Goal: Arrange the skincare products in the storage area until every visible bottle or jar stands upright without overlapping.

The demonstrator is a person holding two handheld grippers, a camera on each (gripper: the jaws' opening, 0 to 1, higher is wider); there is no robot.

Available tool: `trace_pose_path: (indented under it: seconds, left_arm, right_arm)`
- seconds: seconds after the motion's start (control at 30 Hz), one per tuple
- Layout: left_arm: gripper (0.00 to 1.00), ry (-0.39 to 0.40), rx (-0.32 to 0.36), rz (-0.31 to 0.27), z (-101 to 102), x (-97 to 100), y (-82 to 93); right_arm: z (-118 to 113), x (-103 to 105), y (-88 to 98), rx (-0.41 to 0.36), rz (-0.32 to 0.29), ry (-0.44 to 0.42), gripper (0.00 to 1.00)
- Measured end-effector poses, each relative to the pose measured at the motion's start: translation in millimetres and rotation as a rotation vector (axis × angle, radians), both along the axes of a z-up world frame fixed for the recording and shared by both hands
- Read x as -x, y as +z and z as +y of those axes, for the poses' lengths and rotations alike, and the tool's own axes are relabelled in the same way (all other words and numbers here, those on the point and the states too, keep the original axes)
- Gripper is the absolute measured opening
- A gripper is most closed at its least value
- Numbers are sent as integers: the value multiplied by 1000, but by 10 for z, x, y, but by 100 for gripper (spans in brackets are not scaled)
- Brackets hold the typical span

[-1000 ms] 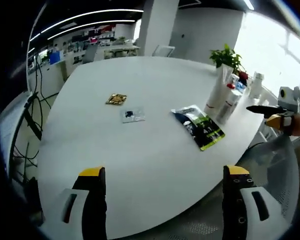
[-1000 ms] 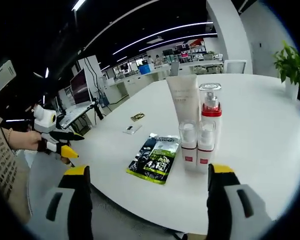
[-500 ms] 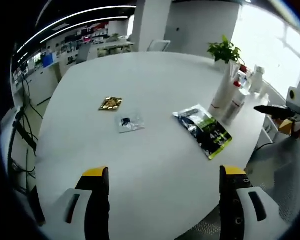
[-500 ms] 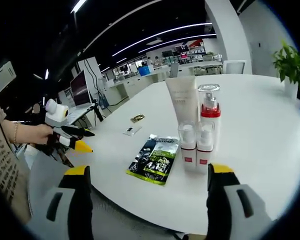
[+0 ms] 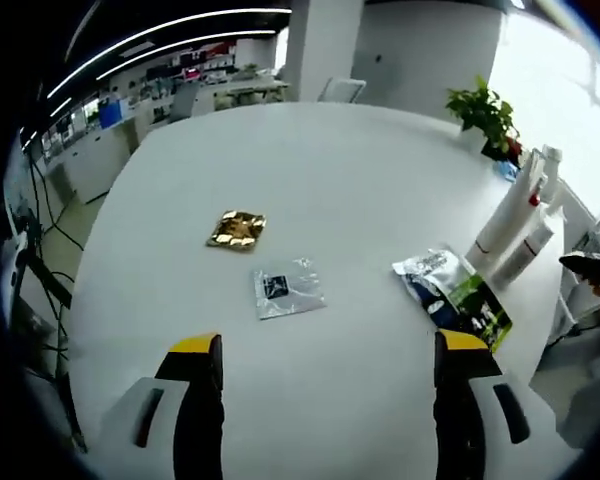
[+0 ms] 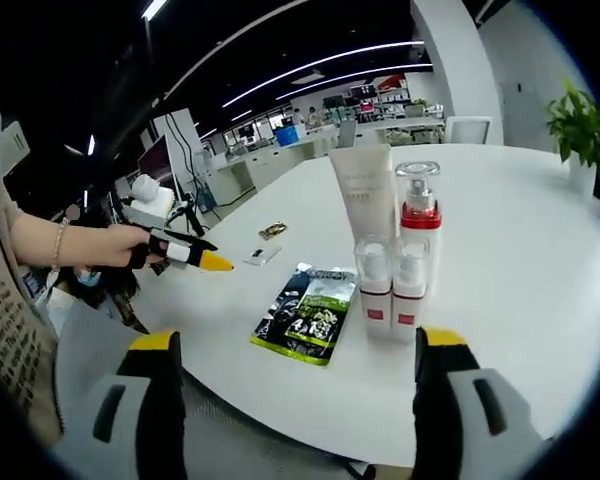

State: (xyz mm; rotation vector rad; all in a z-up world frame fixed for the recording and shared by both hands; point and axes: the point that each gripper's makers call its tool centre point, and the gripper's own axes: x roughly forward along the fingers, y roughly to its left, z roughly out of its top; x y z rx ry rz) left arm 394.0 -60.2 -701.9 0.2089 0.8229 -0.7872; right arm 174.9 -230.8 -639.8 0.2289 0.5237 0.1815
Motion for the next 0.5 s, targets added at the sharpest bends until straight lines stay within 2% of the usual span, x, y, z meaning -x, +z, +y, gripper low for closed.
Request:
trace_pose_path:
  seconds: [0.2, 0.5]
  left_arm:
    - [82, 30, -46, 2, -135, -163, -156]
    - [75, 79, -101, 35, -210, -381, -358]
  right_arm:
    - [-8, -1, -13, -4, 9, -6, 97]
    - [-37, 1, -27, -2, 17, -23, 97]
